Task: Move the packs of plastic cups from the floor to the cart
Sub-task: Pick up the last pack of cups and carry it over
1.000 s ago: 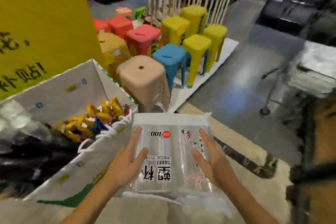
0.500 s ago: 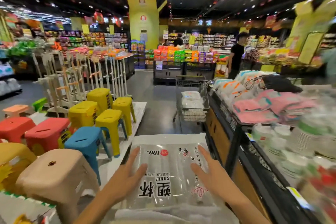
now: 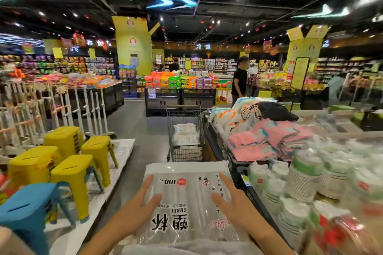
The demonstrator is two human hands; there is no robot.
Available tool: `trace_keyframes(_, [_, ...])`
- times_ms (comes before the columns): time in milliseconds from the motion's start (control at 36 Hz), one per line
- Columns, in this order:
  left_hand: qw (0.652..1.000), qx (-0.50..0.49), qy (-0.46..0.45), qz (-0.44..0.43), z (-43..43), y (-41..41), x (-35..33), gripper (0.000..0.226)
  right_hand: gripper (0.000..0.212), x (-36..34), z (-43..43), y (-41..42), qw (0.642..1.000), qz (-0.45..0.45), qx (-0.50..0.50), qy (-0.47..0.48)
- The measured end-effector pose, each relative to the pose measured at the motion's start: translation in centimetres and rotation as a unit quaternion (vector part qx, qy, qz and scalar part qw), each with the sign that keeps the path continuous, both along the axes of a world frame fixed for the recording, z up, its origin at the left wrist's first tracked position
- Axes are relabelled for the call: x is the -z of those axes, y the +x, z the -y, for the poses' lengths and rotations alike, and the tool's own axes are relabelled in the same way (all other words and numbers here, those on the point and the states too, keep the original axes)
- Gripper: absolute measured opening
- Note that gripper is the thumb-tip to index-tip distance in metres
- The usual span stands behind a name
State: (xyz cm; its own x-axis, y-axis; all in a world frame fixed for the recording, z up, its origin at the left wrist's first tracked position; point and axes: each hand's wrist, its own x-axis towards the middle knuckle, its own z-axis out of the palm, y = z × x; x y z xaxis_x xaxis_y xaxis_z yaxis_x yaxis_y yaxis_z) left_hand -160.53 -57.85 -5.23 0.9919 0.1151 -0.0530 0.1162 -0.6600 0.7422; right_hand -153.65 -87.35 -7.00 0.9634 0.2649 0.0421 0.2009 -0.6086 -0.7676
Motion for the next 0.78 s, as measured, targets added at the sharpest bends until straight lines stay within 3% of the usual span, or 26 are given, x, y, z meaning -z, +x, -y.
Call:
trace_keyframes(306, [1.0,0.004,0.007,-0.004,0.5,12.2,-0.2,0.069,0.101,0.6,0.0,13.3,1.0,-0.02,0.0,-0.017])
trace_keyframes(444, [1.0,0.009,0.005,-0.001,-1.9,18.9,-0.4,0.068,0.096,0.9,-2.5,20.3,0.999,-0.013,0.02,-0.041])
trace_keyframes(583, [1.0,0.014,-0.012,0.011,-4.6,26.0,-1.2,0.068,0.077,0.0,-5.2,26.5,0.999,0.029,0.017,-0.034])
trace_keyframes(778, [0.998,0.042,-0.034,0.018,-7.5,36.1,-1.4,0.069,0.075,-0.6,-7.8,35.5,0.999,0.023,0.033,-0.034])
